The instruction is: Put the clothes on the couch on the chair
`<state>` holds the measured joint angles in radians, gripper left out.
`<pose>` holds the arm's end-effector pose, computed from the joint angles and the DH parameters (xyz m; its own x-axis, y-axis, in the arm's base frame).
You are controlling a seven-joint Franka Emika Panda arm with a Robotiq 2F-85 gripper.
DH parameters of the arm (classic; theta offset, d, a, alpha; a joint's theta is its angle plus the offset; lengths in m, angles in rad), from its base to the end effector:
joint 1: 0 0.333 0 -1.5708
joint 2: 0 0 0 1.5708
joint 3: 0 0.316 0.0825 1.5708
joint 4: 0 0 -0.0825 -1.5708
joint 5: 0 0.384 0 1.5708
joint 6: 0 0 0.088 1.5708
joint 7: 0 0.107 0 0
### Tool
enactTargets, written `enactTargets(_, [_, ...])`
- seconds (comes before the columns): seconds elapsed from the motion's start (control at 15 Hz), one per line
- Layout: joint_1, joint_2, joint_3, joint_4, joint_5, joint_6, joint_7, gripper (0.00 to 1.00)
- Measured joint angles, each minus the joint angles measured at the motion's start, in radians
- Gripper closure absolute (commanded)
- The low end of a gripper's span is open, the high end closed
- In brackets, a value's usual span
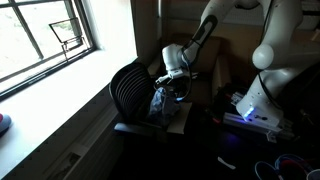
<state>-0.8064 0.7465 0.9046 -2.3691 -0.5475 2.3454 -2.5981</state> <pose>0.4331 0.1054 0.1139 -0.9129 -0.0517 0.4049 0.0147 0.9871 0.1592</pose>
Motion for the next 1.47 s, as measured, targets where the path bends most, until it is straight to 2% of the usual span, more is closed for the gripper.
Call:
enactTargets(0.27, [-0.009,0.014,0.02,-0.004,-0.013,0.023,-0.003,0.0])
enactTargets(0.47, [0.001,0.038,0.104,-0.006,-0.013,0.135,-0.001,0.0])
enactTargets(0.6, [0.041,0.033,0.136,-0.004,-0.013,0.24,0.0,0.0])
enactTargets(0.73, [0.125,-0.013,0.113,0.012,-0.004,0.316,0.004,0.0])
enactTargets(0.93, [0.246,-0.125,0.043,0.046,0.036,0.345,0.02,0.0])
enactTargets(1.0, [0.257,-0.147,0.038,0.048,0.041,0.345,0.024,0.0])
enactTargets(1.13, [0.292,-0.174,0.01,0.048,0.13,0.348,-0.013,0.0])
enactTargets(1.27, [0.301,-0.194,0.005,0.048,0.132,0.35,0.018,0.0])
enactTargets(1.47, [0.341,-0.27,-0.029,0.045,0.227,0.375,0.002,0.0])
